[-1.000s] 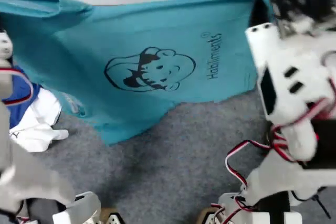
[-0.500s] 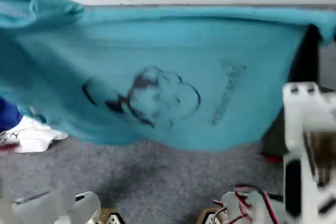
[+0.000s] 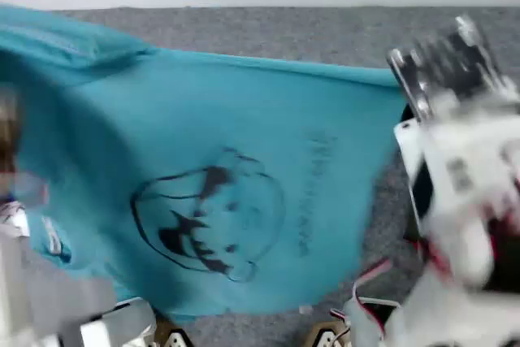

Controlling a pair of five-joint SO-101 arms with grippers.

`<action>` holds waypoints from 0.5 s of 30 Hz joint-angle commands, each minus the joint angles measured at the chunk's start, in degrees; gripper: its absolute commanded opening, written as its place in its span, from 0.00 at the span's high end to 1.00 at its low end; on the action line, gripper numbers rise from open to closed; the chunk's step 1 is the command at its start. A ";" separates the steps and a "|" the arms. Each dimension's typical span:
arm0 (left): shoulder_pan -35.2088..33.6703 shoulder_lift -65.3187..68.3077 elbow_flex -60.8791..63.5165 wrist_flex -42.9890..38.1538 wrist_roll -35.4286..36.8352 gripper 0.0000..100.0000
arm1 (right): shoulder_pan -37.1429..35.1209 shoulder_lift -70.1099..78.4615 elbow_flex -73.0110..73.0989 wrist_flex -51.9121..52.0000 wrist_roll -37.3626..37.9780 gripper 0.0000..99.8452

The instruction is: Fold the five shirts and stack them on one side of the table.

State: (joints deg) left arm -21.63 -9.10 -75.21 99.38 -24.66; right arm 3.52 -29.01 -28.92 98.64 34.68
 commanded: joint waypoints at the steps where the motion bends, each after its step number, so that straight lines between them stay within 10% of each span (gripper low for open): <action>1: 2.37 5.36 12.35 0.97 -3.34 0.98 | 0.66 0.57 17.41 -9.01 1.05 0.99; 8: 7.47 17.23 30.55 -7.65 -7.38 0.98 | -0.40 6.46 38.33 -36.70 2.29 0.99; 15: 7.65 22.33 33.19 -8.35 -7.65 0.98 | -8.57 15.16 40.53 -40.04 0.35 0.99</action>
State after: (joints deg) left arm -13.80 13.58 -41.63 90.68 -31.69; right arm -1.05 -15.82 12.13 60.13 36.44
